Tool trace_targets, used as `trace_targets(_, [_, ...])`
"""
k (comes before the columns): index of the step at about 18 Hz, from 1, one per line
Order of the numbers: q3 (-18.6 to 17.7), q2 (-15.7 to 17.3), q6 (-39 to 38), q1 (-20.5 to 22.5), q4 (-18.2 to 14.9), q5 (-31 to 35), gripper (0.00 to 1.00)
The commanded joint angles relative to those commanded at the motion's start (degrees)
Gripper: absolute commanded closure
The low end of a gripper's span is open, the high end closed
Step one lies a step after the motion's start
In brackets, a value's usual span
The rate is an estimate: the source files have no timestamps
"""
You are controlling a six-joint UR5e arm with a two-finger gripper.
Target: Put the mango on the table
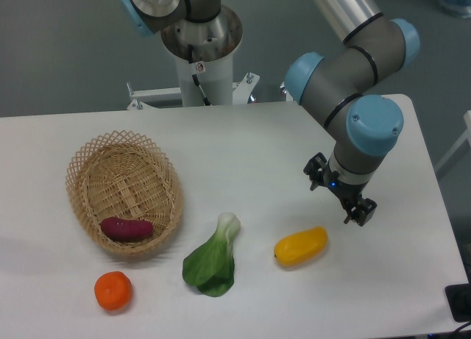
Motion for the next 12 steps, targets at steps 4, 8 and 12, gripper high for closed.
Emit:
trace_targets(4, [0.0, 0.0, 0.0, -0.2, 0.2, 0.1, 0.00])
trace_targets(8, [-0.3, 0.0, 0.0, -0.2, 0.3, 0.3, 0.00])
trace_targets(12, [-0.4, 0.0, 0.0, -0.2, 0.4, 0.4, 0.00])
